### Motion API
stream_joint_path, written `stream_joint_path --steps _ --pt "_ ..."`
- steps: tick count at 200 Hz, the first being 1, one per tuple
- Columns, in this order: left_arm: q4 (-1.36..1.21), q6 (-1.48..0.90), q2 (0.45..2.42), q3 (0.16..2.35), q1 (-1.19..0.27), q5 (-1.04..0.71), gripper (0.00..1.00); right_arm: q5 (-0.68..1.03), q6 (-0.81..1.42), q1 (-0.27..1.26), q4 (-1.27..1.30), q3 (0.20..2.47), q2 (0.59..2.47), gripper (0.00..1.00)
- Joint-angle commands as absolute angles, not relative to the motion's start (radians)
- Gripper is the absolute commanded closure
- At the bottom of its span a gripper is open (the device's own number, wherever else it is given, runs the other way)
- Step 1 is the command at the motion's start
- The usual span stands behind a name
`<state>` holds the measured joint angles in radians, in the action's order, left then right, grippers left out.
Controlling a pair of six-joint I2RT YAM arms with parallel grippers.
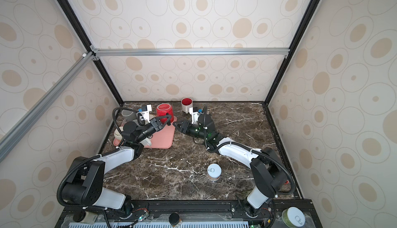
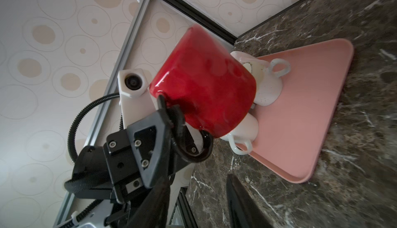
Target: Turn the mug right side up
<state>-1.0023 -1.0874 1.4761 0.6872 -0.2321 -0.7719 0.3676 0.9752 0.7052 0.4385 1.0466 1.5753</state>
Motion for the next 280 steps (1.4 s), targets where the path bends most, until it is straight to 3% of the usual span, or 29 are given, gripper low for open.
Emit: stream_joint_path --steps 1,31,112,165,194,218,280 --pt "-0.793 -0.854 1.499 0.766 -0.228 -0.798 1.00 0.303 0.855 0.712 0.283 1.023 1.544 0.54" --pt "-0.780 -0.810 1.594 0.782 -0.213 -0.802 1.00 0.337 0.857 0.715 0.275 1.016 1.565 0.54" --pt "-1.042 -0.894 1.878 0.829 -0.164 -0.803 1.00 0.336 0.807 0.716 0.226 0.995 1.582 0.54" --pt "-0.967 -0.826 1.893 0.807 -0.155 -0.748 1.00 0.319 0.760 0.715 0.174 1.041 1.634 0.55" --pt "-0.919 -0.787 1.870 0.777 -0.153 -0.711 0.90 0.254 0.686 0.709 0.137 1.124 1.755 0.54" --pt "-0.894 -0.772 1.855 0.764 -0.153 -0.690 0.80 0.294 0.660 0.676 0.036 1.300 1.921 0.54" --pt "-0.809 -0.716 1.787 0.731 -0.153 -0.631 0.69 0.291 0.610 0.672 -0.097 1.613 2.143 0.54"
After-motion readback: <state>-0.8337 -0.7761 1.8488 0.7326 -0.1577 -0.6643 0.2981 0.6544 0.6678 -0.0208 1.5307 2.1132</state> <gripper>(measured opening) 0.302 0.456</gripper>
